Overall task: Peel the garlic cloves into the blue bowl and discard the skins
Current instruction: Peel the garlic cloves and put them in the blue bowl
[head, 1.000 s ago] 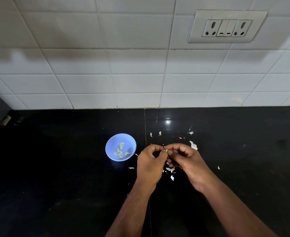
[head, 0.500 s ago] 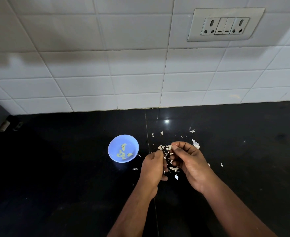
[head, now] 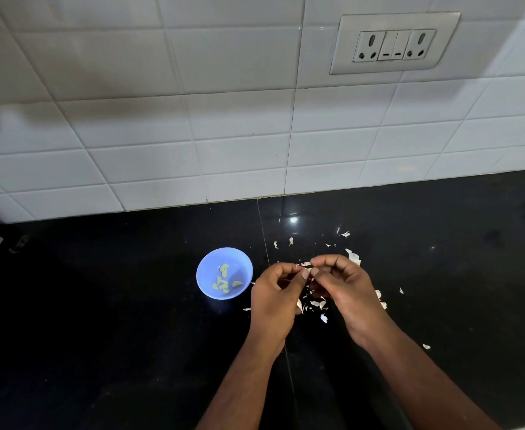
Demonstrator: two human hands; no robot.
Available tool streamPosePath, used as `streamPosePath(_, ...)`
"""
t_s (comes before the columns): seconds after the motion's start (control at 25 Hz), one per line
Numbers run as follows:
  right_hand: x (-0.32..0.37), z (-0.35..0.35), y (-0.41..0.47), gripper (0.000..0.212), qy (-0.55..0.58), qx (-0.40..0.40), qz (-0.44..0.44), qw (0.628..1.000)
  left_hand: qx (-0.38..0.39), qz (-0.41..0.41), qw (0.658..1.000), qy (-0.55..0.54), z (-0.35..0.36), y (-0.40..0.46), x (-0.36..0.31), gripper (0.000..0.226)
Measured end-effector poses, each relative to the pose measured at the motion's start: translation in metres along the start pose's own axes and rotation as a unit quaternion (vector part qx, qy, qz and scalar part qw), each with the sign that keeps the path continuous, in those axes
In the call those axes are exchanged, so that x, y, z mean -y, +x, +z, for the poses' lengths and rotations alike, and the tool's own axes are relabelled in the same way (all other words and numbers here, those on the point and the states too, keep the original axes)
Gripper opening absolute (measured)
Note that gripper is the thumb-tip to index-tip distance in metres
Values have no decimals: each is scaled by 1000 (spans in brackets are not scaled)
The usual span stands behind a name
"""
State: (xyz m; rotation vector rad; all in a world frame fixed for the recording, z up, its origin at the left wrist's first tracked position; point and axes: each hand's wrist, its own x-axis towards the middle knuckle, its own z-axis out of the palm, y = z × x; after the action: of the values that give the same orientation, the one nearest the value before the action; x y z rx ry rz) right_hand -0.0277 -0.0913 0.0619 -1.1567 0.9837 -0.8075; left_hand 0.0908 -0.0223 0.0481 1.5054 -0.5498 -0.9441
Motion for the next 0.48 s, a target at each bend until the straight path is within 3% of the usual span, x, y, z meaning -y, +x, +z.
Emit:
streamPosePath(0.28, 1, 5, -1, 13, -58, 33, -8, 998, 18, -20, 999, 29, -10, 3, 5, 7)
streamPosePath(0.48, -10, 17, -4, 14, -223, -9, -89, 971, 29, -32, 997, 57, -17, 4, 11, 11)
